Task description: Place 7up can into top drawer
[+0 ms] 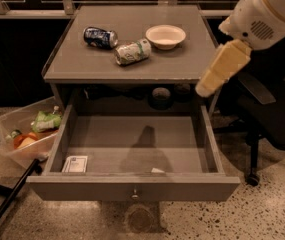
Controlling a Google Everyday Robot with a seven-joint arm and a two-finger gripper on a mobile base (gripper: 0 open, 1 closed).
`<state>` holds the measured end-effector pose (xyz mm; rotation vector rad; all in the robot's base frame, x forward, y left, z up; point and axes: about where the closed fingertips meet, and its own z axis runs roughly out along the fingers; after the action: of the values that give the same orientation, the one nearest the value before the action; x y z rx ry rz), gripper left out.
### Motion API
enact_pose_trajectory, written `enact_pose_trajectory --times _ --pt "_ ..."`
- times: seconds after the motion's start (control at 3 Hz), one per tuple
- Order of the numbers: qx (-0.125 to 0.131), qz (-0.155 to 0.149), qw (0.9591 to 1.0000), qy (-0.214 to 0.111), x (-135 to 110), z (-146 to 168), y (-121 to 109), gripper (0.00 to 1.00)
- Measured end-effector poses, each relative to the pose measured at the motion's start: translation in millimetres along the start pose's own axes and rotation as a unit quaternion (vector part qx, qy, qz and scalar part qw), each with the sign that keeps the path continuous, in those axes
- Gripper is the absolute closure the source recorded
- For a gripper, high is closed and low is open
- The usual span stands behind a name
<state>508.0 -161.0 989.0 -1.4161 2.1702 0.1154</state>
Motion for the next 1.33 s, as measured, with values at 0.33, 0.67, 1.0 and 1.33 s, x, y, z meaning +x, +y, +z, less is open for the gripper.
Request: enact_pose_trajectory --times 0.33,0.67,1.0,1.33 --pt "0.016 0.069 0.9945 -0.077 -65 33 -32 0.0" --pt "0.024 0.109 0.9895 -0.092 -73 33 -38 0.0" --pt "0.024 0.109 0.9895 -0.092 -73 33 -38 0.0" --pt "0.041 0.146 0.9849 -0.083 -72 52 -50 0.0"
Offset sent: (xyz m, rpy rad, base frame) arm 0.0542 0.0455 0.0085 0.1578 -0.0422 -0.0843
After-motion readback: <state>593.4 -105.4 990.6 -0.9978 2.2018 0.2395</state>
